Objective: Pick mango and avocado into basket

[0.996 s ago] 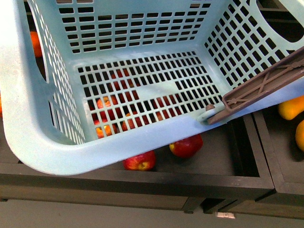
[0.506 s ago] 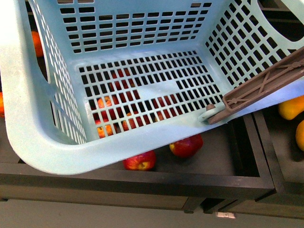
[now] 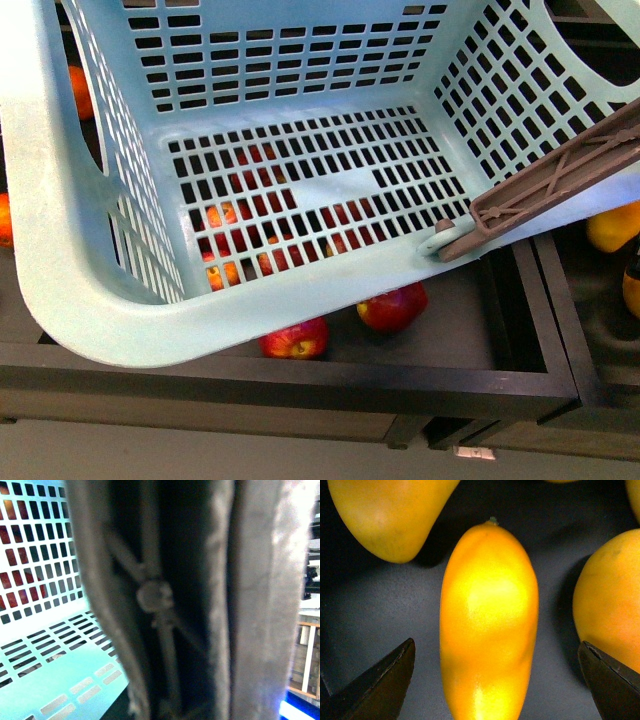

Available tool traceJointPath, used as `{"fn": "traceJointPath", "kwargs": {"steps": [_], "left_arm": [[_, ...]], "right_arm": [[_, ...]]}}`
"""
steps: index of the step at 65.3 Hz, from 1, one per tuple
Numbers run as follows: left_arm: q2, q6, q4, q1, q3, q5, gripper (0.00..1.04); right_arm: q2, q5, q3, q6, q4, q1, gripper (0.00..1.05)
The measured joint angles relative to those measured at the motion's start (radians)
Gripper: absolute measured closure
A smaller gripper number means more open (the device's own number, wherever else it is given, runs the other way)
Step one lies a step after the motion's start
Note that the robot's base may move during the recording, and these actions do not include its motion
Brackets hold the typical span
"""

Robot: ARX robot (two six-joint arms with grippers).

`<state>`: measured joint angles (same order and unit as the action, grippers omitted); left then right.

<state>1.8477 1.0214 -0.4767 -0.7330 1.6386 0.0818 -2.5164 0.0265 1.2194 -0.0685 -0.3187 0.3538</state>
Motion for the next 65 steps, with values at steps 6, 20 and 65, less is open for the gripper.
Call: {"fn": "traceJointPath", "kwargs": {"steps": [6, 20, 65], "left_arm": [[0.000, 0.000, 0.000, 0.000, 0.000, 0.000, 0.91], [0.000, 0.000, 0.000, 0.000, 0.000, 0.000, 0.91], [0.000, 0.000, 0.000, 0.000, 0.000, 0.000, 0.91]], "right_arm": [[-0.023, 0.000, 0.008, -0.007, -0.001, -0.003, 0.09], [-0.046, -0.007, 0.037, -0.018, -0.003, -0.003, 0.09], [-0.058, 0.003, 0.026, -0.045, -0.022, -0.010, 0.53]]}}
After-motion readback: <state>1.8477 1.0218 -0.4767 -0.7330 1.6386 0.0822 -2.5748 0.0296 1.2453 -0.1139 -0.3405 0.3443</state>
